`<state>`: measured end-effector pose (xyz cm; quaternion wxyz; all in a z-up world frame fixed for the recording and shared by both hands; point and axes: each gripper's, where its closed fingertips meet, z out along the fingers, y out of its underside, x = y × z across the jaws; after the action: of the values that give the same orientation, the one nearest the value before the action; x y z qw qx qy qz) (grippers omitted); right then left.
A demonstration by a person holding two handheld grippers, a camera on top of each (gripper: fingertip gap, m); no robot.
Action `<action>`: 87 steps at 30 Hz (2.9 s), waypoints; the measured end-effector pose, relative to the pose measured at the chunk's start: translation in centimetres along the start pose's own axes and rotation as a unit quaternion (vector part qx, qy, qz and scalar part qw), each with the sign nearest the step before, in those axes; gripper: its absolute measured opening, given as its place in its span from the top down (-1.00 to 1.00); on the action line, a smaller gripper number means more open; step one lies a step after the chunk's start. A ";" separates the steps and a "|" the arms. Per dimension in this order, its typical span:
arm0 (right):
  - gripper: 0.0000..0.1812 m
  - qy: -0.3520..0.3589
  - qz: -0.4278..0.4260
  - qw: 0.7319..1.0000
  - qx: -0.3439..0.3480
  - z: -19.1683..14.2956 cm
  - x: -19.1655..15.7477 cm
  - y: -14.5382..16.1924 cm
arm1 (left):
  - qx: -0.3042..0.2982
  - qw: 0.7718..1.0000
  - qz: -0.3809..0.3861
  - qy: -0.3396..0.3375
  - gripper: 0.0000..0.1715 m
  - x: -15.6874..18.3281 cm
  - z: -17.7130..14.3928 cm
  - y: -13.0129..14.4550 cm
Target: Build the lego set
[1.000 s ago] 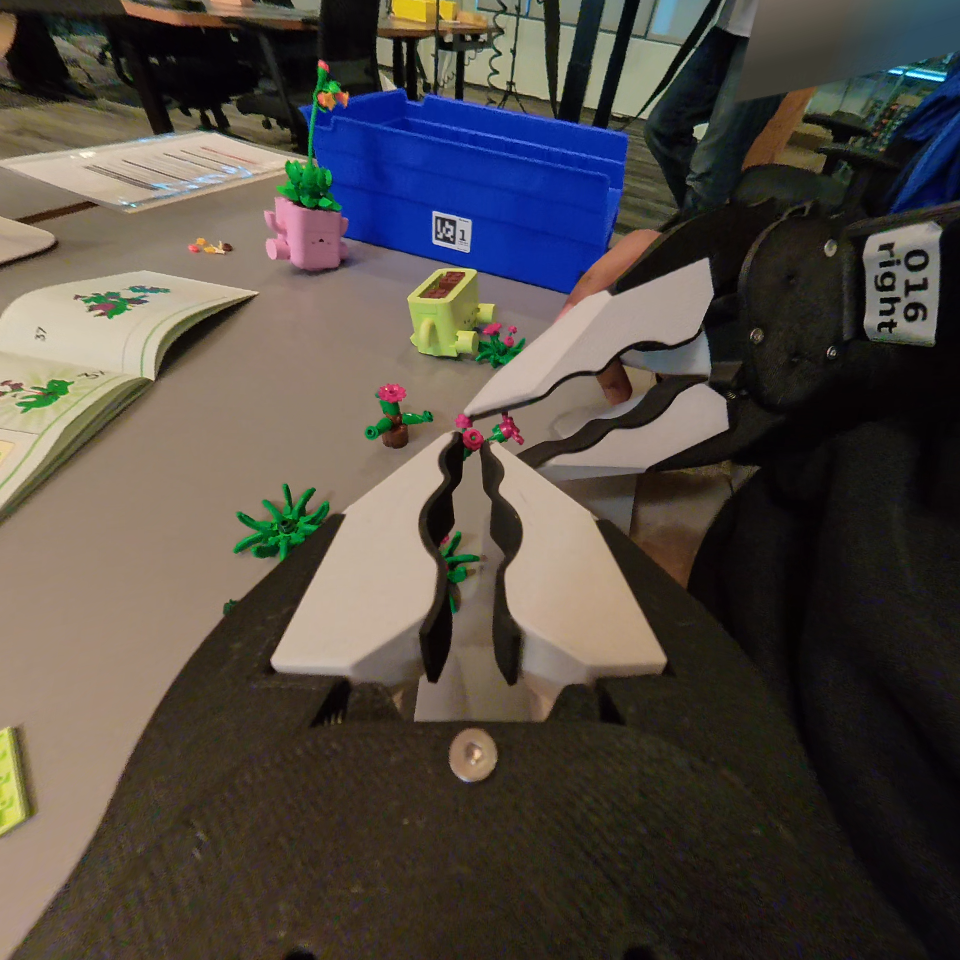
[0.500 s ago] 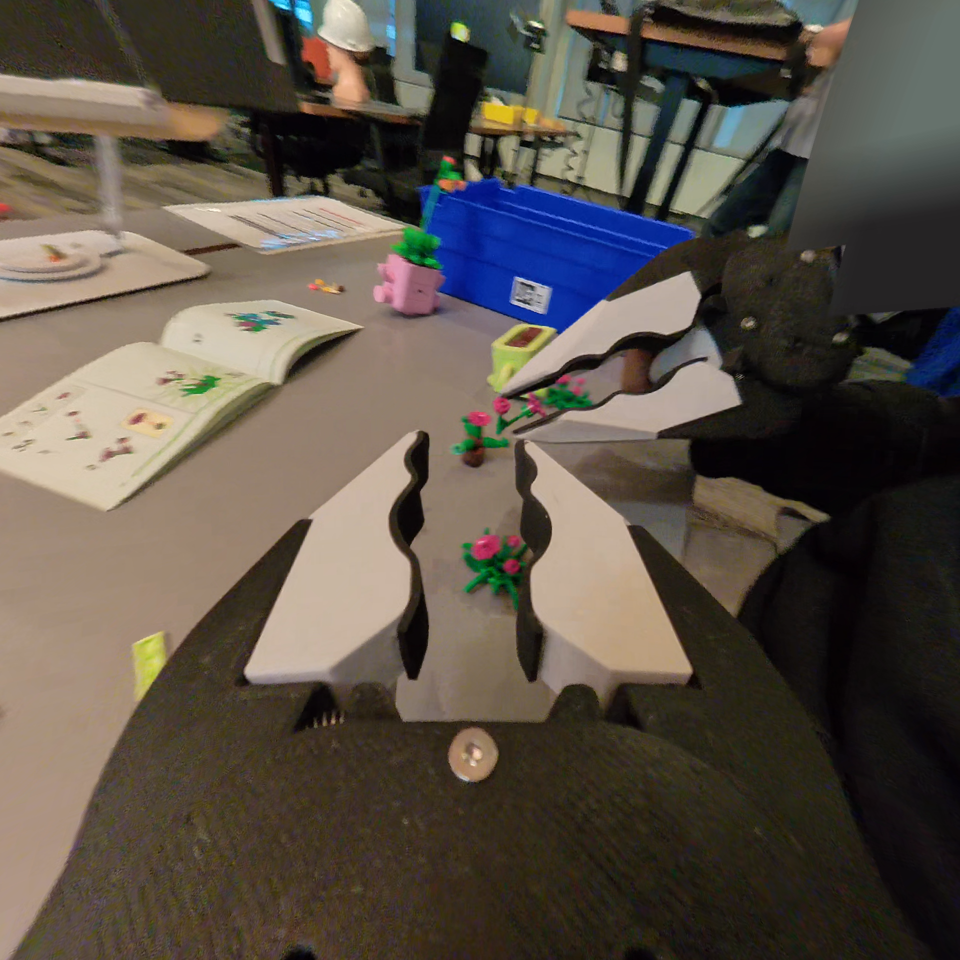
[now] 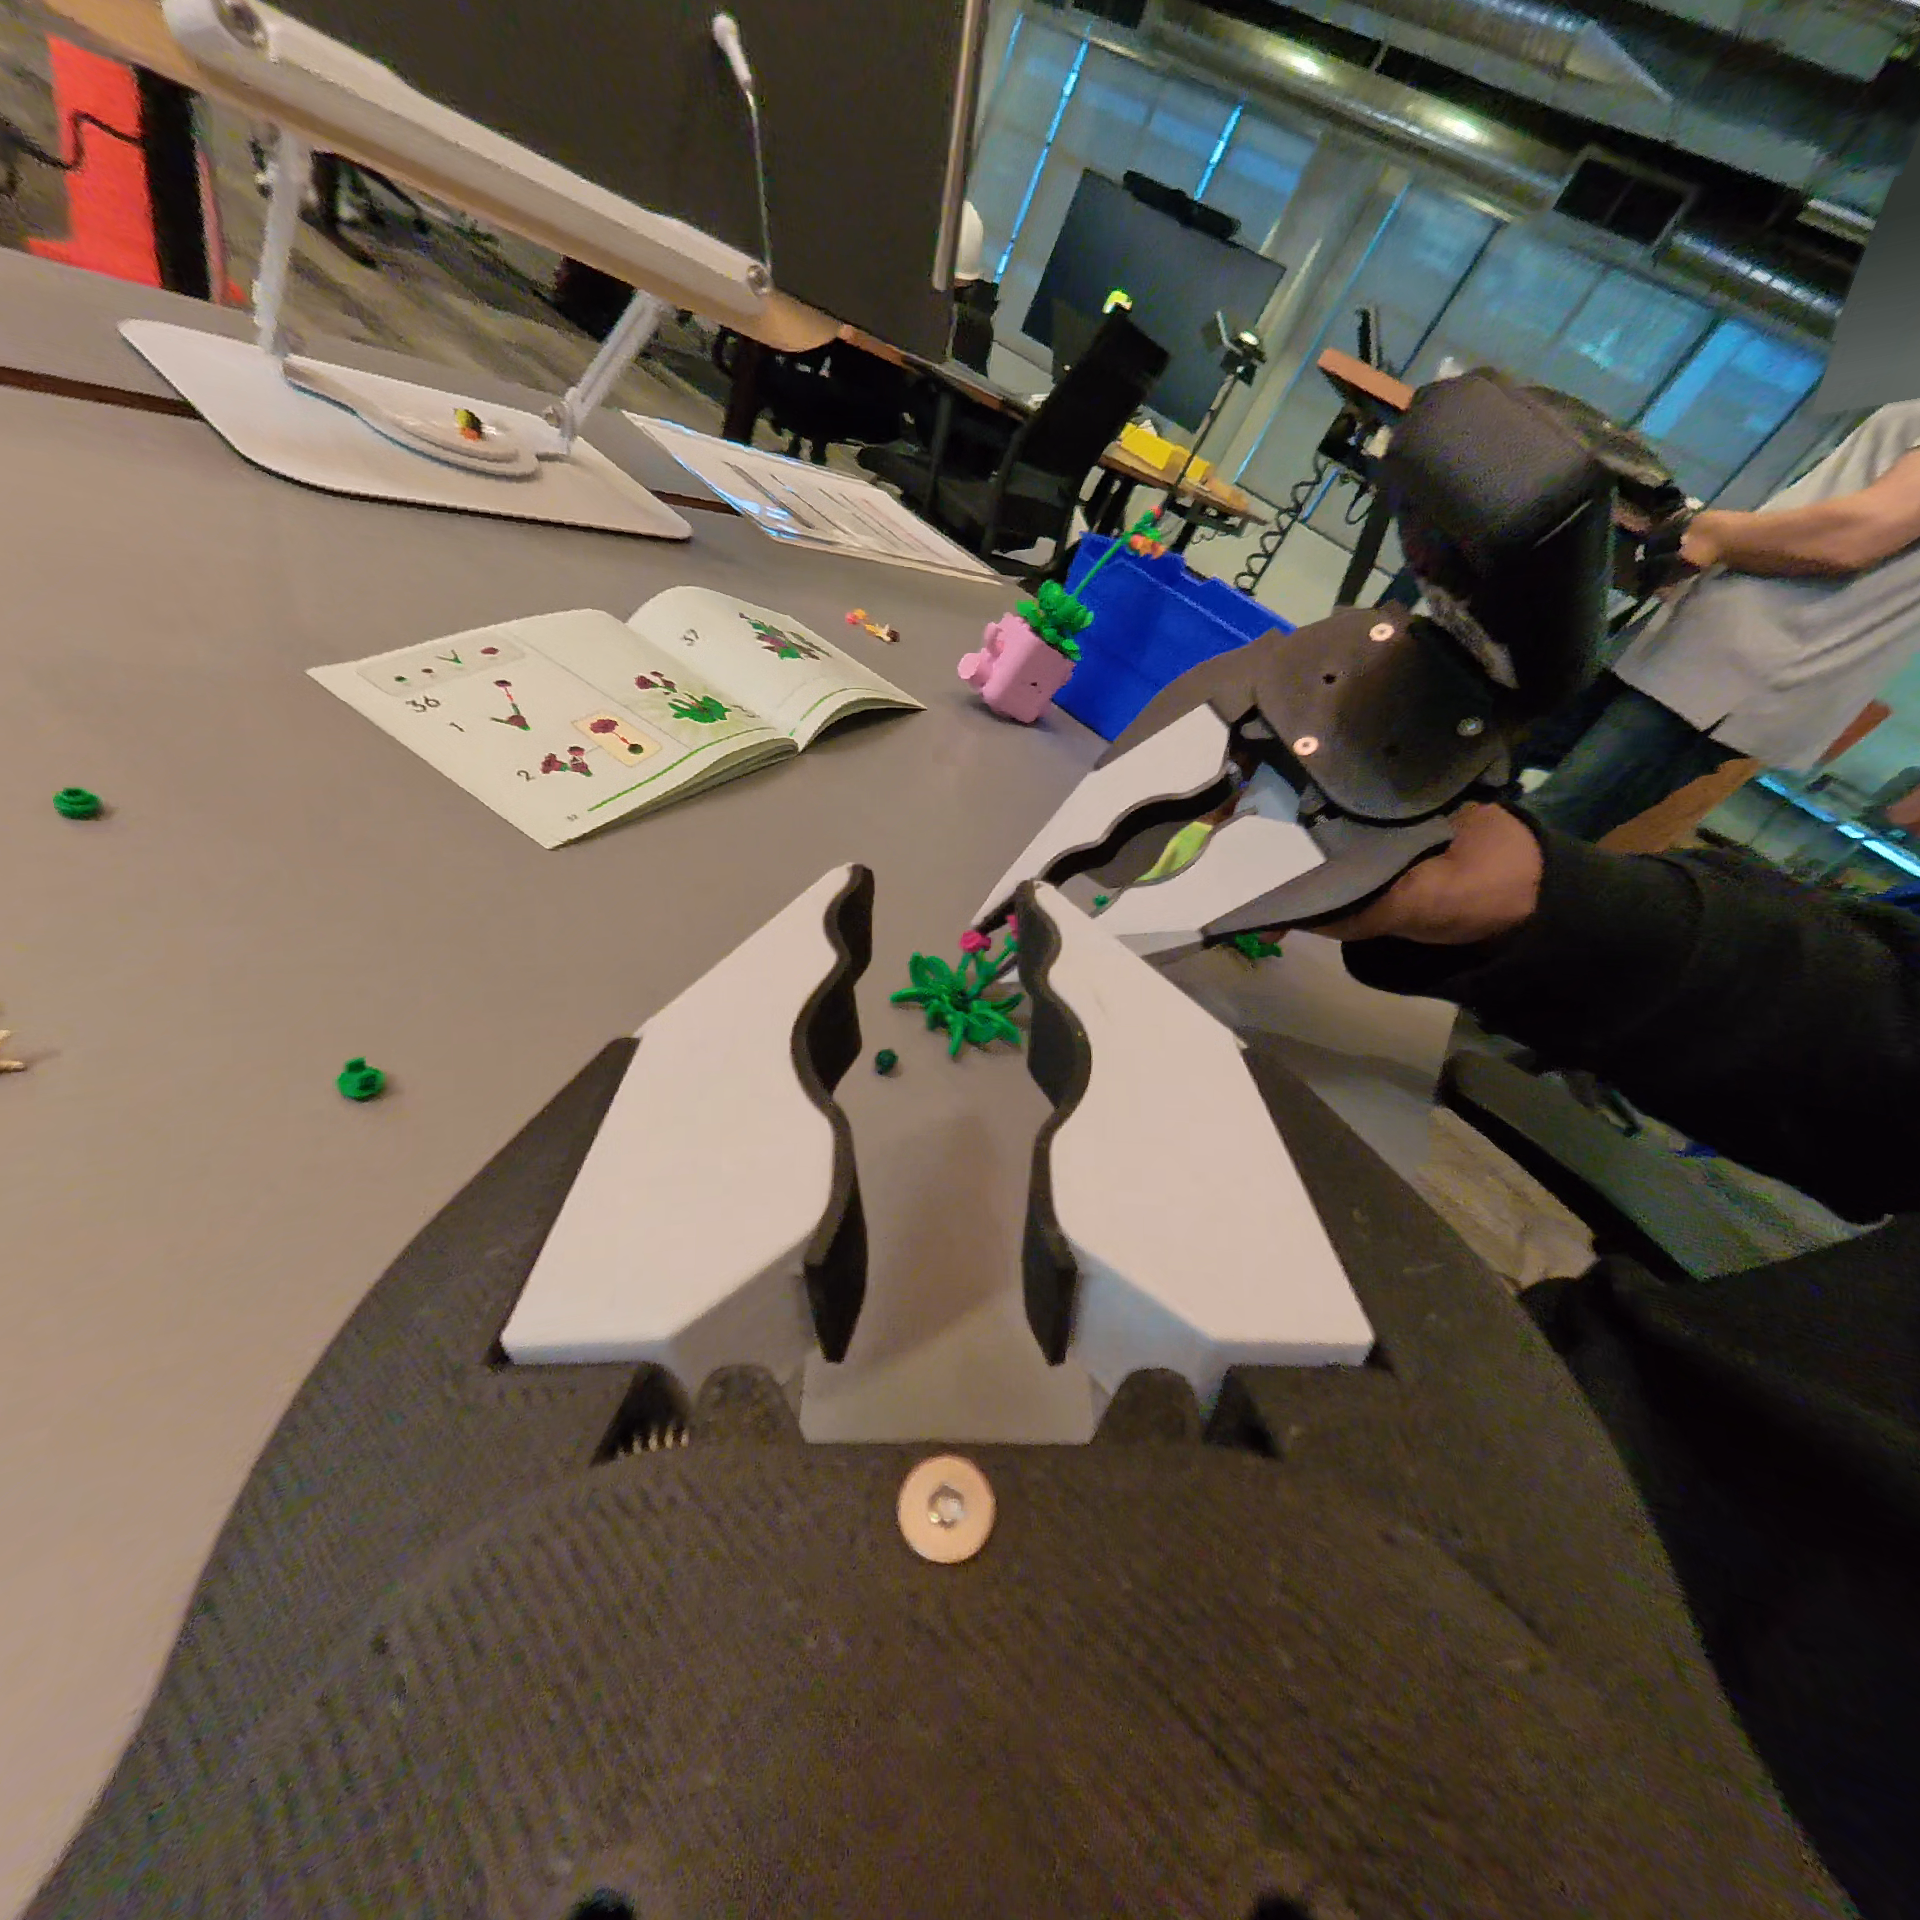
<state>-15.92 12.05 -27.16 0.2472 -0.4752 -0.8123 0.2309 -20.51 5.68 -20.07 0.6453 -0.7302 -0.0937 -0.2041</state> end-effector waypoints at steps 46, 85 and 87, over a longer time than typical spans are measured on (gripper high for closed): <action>0.85 0.110 -0.207 0.967 -0.098 0.6 -0.4 0.2 | -0.010 0.998 -0.055 0.032 0.71 0.2 0.3 0.5; 0.86 0.063 -0.436 0.869 -0.224 0.9 -1.3 0.2 | -0.018 0.997 -0.069 0.029 0.72 -0.1 0.4 0.9; 0.86 0.051 -0.433 0.869 -0.235 0.9 -1.2 0.3 | -0.018 0.997 -0.070 0.029 0.72 -0.1 0.4 0.9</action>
<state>-15.70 10.98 -28.28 0.2445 -0.1307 -0.9531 -0.1212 -20.20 5.93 -20.98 0.6186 -0.7273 -0.1218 -0.2712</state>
